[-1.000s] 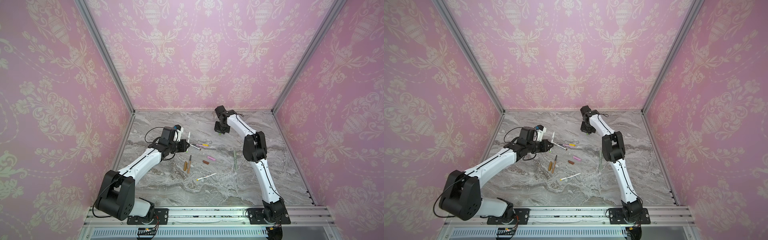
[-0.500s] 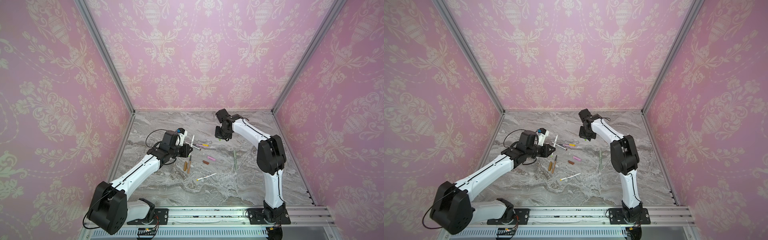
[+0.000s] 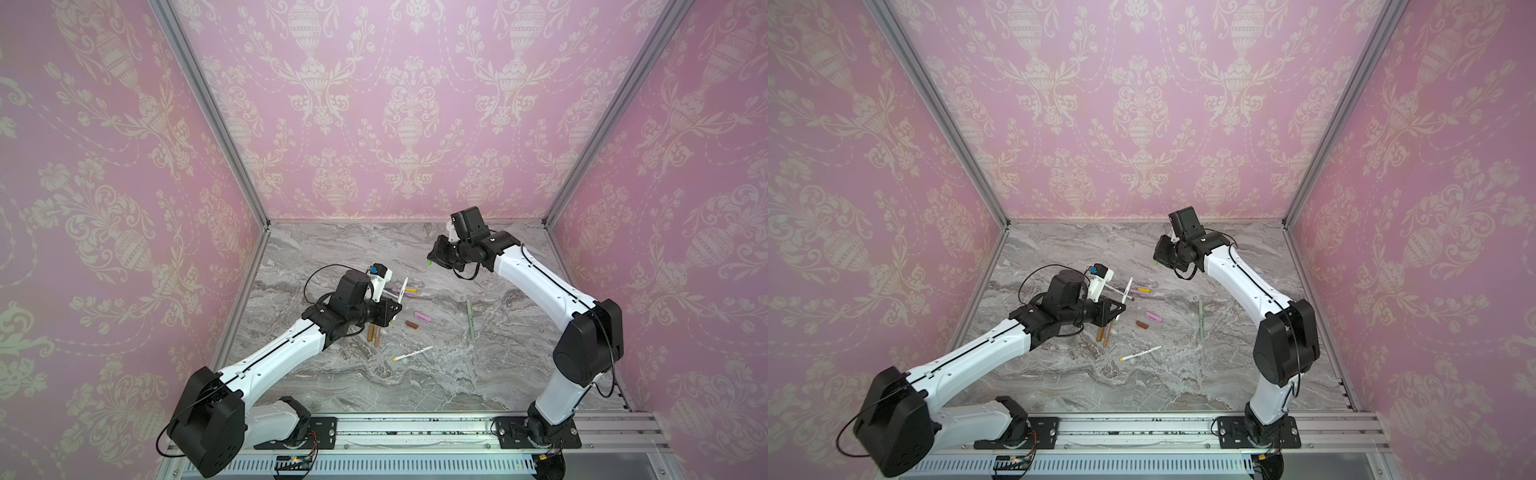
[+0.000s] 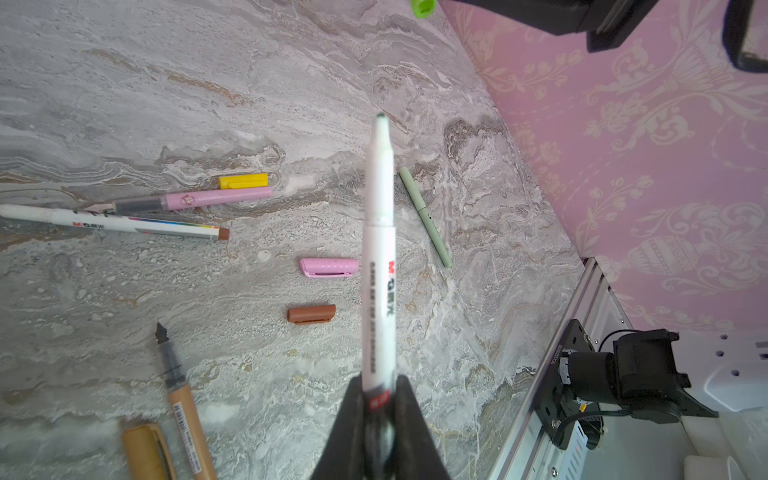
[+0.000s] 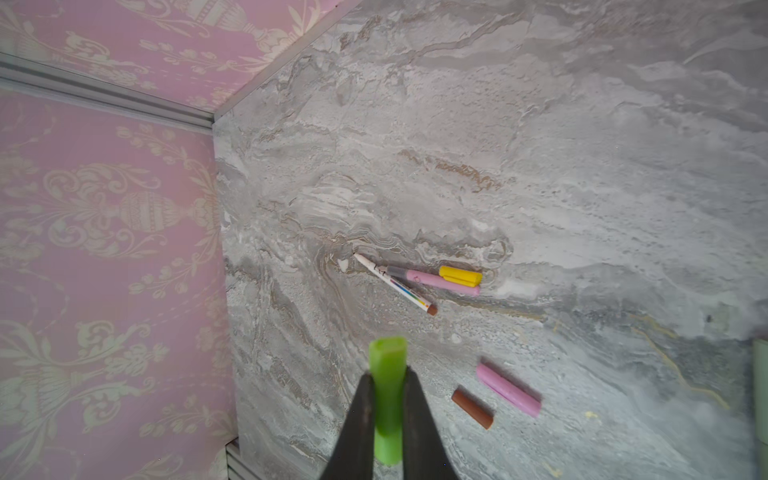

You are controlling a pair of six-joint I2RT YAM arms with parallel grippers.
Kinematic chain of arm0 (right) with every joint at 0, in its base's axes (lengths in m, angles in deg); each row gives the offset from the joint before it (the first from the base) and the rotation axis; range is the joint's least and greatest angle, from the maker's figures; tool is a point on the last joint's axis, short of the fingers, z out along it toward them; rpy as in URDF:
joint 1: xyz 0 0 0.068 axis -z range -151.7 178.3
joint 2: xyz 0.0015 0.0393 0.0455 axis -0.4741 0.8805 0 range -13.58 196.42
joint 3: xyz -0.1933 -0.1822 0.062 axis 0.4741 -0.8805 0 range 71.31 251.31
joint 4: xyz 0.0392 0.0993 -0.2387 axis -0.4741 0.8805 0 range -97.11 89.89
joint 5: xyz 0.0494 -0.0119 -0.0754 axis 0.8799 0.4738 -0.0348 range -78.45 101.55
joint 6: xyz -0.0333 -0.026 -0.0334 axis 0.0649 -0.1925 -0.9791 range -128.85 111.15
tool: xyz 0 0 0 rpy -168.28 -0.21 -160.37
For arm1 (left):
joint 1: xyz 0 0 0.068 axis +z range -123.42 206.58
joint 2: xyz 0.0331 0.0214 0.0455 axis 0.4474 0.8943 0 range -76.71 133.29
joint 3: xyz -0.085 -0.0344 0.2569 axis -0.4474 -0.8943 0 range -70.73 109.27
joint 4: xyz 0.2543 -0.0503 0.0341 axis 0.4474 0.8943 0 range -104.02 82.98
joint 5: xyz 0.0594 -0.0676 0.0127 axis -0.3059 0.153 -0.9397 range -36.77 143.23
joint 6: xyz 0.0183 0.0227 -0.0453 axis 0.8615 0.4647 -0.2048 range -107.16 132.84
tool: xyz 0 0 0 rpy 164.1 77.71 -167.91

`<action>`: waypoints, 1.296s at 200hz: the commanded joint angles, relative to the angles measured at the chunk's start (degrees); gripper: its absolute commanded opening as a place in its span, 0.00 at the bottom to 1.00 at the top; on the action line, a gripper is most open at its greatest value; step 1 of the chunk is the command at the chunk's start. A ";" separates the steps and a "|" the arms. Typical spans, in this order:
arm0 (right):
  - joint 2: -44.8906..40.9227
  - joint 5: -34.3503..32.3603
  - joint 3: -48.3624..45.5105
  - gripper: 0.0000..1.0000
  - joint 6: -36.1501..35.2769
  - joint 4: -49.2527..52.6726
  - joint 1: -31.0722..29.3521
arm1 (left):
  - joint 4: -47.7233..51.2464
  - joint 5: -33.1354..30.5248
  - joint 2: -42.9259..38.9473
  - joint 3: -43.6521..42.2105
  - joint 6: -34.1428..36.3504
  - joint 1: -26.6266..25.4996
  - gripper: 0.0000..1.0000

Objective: Insert the pens into the pen caps
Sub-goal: 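Lift the light-green cap and carry it above the marker tip in the left gripper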

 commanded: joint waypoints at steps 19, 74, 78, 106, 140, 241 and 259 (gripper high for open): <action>-2.20 4.46 -2.73 0.00 4.55 -4.68 -2.26 | -5.16 -1.27 2.33 0.32 -3.99 -1.12 0.00; -2.56 6.53 -3.35 0.00 5.95 -6.32 -2.64 | -6.96 -2.08 4.27 0.59 -5.79 -1.40 0.00; -2.62 6.54 -3.45 0.00 6.05 -6.38 -2.63 | -6.94 -2.09 4.36 0.62 -5.76 -1.42 0.00; -2.87 6.95 -3.90 0.00 6.39 -6.79 -2.83 | -7.24 -2.35 4.85 0.92 -6.05 -1.40 0.00; -2.84 6.80 -4.51 0.00 6.33 -7.19 -3.33 | -7.69 -2.35 5.24 1.03 -6.40 -1.40 0.00; -1.40 6.63 -4.40 0.00 6.40 -7.35 -3.79 | -7.80 -2.08 4.87 0.85 -6.28 -1.46 0.00; -1.30 6.62 -4.34 0.00 6.24 -7.37 -3.74 | -7.88 -2.02 4.98 0.85 -6.30 -1.43 0.00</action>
